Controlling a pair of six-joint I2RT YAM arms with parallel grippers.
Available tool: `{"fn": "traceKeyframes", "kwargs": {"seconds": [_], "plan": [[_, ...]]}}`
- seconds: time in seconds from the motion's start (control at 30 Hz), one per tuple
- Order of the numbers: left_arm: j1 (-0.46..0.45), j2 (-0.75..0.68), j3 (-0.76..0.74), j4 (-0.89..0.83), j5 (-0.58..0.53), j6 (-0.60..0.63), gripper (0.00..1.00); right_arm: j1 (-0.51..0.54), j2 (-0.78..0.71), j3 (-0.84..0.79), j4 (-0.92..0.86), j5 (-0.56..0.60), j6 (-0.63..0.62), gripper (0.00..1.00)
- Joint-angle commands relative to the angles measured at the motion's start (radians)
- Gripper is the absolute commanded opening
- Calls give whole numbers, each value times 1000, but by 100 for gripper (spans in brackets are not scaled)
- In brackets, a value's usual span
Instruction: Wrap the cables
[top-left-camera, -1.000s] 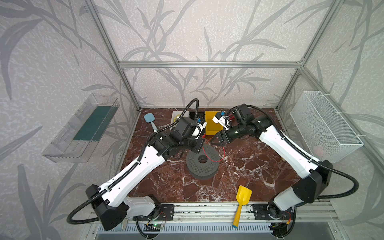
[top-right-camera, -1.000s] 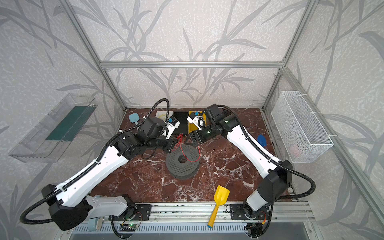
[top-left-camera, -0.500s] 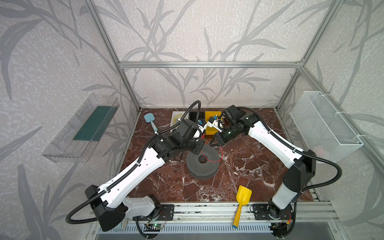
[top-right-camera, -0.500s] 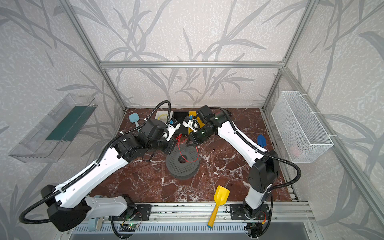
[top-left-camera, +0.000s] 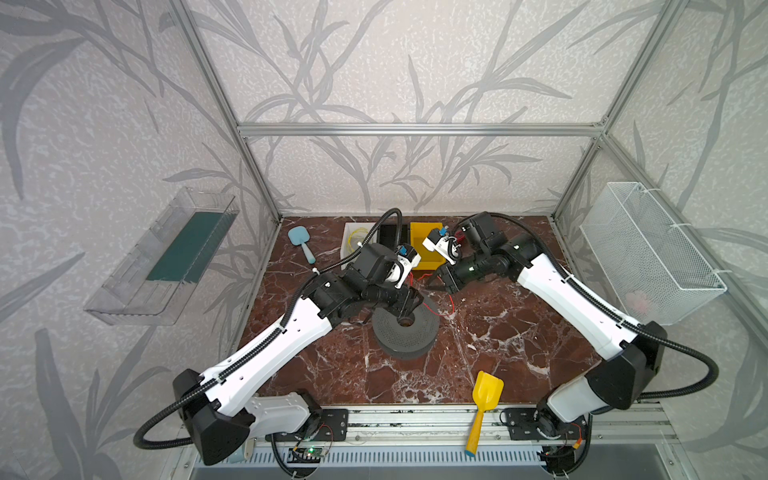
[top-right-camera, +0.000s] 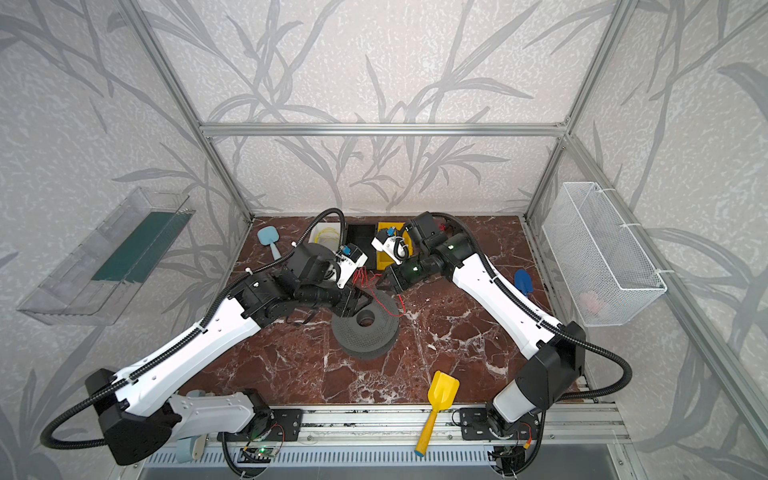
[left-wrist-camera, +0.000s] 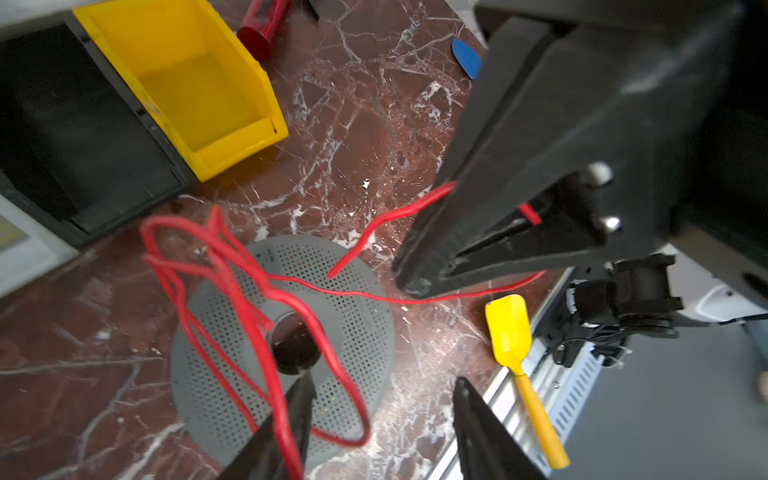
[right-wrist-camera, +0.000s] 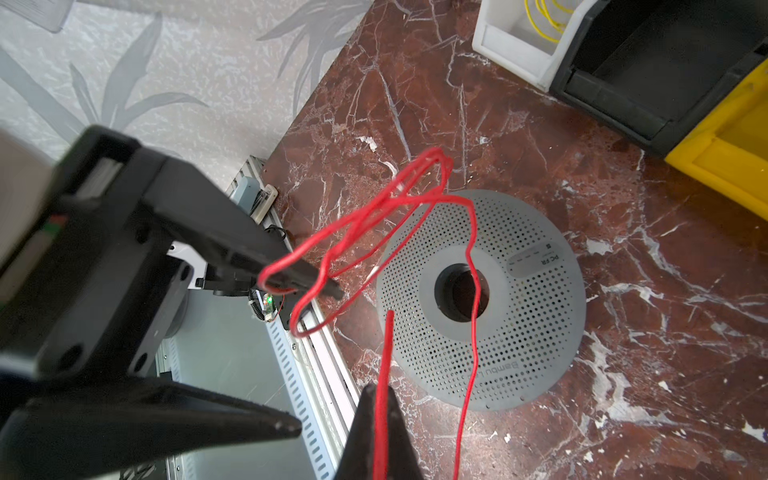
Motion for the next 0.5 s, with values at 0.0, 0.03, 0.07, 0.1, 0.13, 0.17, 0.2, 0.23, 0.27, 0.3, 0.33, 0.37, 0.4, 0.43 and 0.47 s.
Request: {"fn": "traceKeyframes", "kwargs": {"seconds": [0.0, 0.03, 0.07, 0.1, 0.13, 0.17, 0.2, 0.23, 0.27, 0.3, 0.33, 0.37, 0.4, 0.43, 0.47], "plan": [[55, -74, -28, 4, 89, -42, 59, -4, -50, -64, -46, -46, -55, 0], [77, -93, -43, 5, 105, -53, 60, -3, -65, -91, -39, -46, -58, 0], [100, -111, -56, 5, 117, -64, 60, -3, -76, -112, -34, -45, -59, 0], [129, -129, -75, 12, 137, -80, 61, -3, -84, -133, -27, -46, -59, 0], [160, -148, -98, 24, 169, -95, 61, -3, -94, -154, -18, -47, -60, 0], [185, -165, -114, 34, 186, -108, 62, -3, -101, -169, -12, -48, -60, 0], [209, -183, -132, 46, 202, -122, 64, -3, -108, -184, -7, -45, -61, 0], [229, -199, -147, 62, 217, -134, 66, -4, -114, -197, 2, -42, -59, 0], [243, -211, -160, 76, 228, -143, 67, -3, -121, -208, 10, -40, -56, 0], [256, -216, -170, 89, 250, -150, 68, -3, -128, -218, 19, -45, -55, 0], [266, -213, -178, 97, 277, -159, 68, -3, -132, -223, 22, -56, -55, 0], [276, -206, -185, 111, 317, -167, 68, -2, -134, -225, 22, -60, -57, 0], [279, -197, -194, 122, 364, -173, 65, -2, -137, -227, 24, -61, -59, 0], [281, -186, -204, 136, 413, -176, 62, -1, -142, -232, 29, -65, -61, 0], [280, -181, -215, 150, 447, -180, 60, -2, -145, -235, 32, -72, -63, 0]]}}
